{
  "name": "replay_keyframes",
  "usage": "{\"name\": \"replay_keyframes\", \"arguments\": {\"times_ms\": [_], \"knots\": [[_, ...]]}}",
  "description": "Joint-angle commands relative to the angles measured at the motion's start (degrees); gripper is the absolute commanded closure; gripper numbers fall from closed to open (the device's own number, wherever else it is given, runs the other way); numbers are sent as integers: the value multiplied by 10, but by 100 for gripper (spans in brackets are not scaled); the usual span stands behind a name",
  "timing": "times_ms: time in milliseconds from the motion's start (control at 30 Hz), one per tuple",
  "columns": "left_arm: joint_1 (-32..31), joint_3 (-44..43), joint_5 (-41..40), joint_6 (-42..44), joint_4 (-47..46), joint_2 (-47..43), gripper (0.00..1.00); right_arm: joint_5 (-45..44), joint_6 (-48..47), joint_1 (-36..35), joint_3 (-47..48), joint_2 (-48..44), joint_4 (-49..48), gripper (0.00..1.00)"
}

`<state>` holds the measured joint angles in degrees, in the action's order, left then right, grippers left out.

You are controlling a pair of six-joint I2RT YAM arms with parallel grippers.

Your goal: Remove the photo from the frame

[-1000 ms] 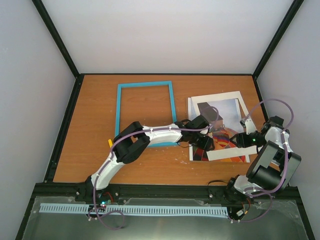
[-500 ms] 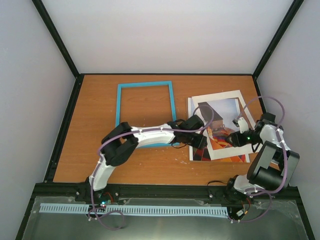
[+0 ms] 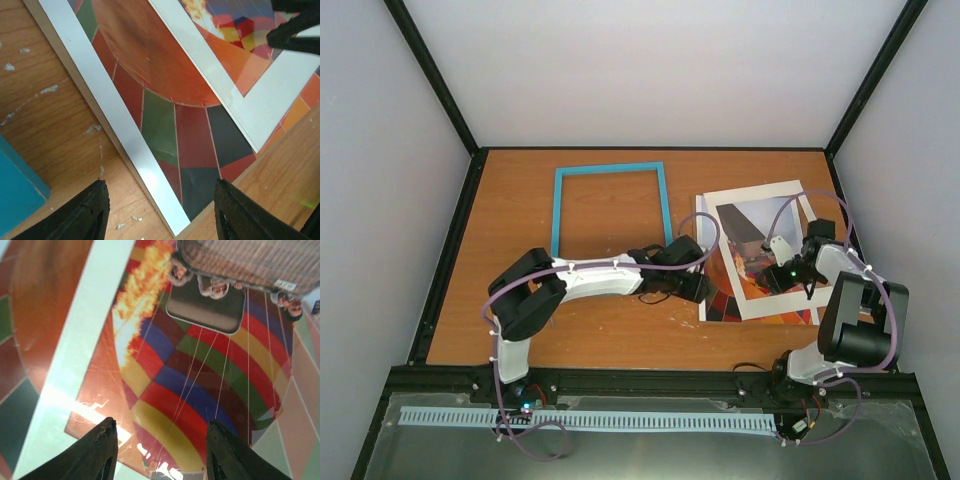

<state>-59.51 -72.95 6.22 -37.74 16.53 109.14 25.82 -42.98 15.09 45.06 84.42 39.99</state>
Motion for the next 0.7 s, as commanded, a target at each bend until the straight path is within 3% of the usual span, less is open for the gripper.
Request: {"name": "replay_keyframes", "arguments": {"times_ms": [0,200,367,667], "knots": [[27,-10,20,-12,-51,9,43,-28,8,-4,-14,33,-39,52],[75,-58,48,6,-52,43,42,-29,1,-3,-33,65,-69,53],[79,-112,78,15,-21,92,42,-18,-9,-3,-41,79,-75,57],[54,-47,120,-18,-19,63,44,-8,-32,-3,-58,62,-78,57]]}}
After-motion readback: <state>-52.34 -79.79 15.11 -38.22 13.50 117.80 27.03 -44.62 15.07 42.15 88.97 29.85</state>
